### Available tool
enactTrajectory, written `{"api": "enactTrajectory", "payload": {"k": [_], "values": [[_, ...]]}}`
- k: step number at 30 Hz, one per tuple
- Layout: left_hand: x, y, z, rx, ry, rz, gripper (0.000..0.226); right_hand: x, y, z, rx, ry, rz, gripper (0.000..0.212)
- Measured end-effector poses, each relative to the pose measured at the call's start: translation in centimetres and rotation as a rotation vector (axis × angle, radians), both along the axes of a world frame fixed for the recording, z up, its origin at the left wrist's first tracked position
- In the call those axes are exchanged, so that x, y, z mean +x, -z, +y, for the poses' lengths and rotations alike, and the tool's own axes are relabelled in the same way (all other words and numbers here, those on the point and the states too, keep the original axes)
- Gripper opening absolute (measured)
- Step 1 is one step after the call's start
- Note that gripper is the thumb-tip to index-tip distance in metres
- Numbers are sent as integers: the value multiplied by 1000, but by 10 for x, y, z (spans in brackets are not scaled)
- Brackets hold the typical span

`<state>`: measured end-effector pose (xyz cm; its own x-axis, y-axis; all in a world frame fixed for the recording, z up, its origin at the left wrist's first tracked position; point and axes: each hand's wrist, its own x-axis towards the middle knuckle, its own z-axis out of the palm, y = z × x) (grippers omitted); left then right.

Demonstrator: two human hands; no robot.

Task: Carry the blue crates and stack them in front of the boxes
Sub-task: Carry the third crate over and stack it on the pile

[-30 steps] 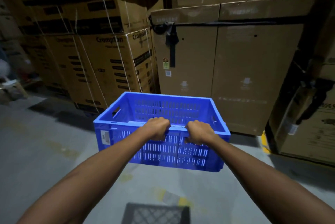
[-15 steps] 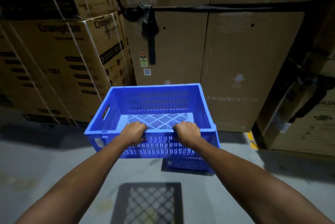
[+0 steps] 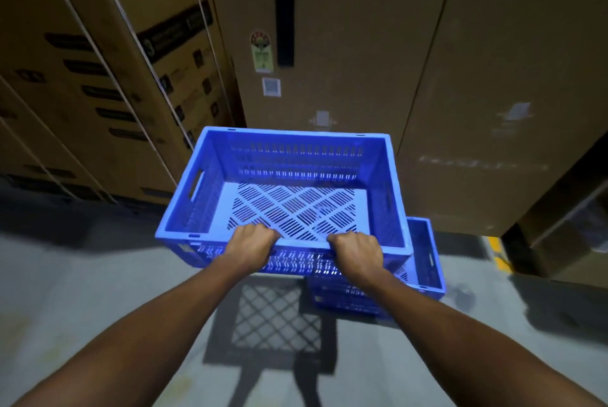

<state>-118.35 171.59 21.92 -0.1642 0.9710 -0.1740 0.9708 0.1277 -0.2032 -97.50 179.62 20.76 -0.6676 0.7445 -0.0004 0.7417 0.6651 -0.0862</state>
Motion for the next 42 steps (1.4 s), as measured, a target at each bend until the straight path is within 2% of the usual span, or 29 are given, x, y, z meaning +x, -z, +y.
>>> {"api": "enactTrajectory", "payload": {"k": [5, 8, 16, 22, 31, 42], "values": [[-9, 111, 48, -43, 5, 18, 19, -9, 112, 46, -34, -3, -47, 22], [-13, 166, 67, -55, -1, 26, 26, -13, 174, 68, -43, -1, -38, 18], [-27, 251, 122, -33, -22, 52, 25, -32, 267, 120, 8, -10, 4, 18], [-31, 293, 149, -45, -18, 2, 26, -32, 291, 139, -11, 2, -39, 17], [-12, 292, 189, -59, 77, -13, 30, -8, 302, 172, -24, 67, -50, 17], [6, 296, 200, -101, 58, -27, 31, 7, 305, 185, -75, 122, -74, 9]]}}
